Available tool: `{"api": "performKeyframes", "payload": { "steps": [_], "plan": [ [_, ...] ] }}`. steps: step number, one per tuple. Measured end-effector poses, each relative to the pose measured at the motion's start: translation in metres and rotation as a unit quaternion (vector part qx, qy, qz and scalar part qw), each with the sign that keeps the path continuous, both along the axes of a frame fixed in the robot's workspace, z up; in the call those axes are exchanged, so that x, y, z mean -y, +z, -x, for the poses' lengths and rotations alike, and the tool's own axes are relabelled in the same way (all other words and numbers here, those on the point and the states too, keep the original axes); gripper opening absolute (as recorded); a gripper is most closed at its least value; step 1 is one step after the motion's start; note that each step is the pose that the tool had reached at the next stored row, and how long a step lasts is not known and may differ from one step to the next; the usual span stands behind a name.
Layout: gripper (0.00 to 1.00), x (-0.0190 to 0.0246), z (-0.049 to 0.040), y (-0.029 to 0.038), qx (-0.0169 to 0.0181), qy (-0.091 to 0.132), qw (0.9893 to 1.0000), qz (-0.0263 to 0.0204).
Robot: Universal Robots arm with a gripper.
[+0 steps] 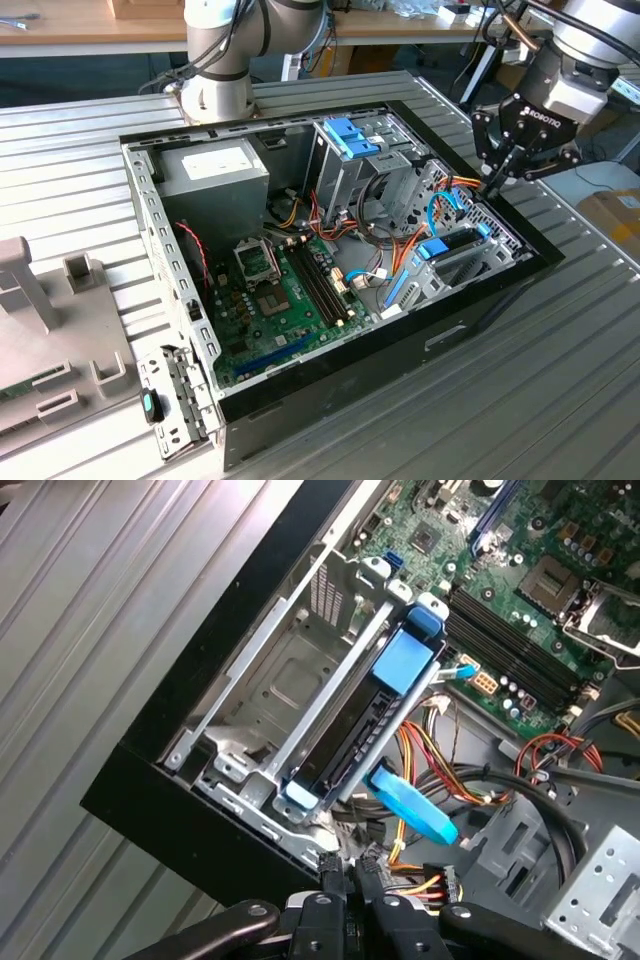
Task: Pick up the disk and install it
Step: 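Insert the first disk wire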
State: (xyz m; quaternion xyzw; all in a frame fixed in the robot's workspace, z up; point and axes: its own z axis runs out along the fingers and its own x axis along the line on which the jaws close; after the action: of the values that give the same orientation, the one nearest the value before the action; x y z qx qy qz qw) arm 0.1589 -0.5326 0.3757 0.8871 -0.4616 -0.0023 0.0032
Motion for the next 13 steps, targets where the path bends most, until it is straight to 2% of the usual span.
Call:
{"api": "performKeyframes", "payload": {
  "steps": [8,11,13],
  "plan": [
    [0.17,0.0043,0.0261,0.0001,0.0025,0.000,1.0000,0.0001],
    [0.17,0.0052,0.0276,-0.0004,0.0028,-0.004,1.0000,0.0006],
    [0.17,0.0054,0.0277,-0.0007,0.0028,-0.016,0.9999,0.0013]
  ]
}}
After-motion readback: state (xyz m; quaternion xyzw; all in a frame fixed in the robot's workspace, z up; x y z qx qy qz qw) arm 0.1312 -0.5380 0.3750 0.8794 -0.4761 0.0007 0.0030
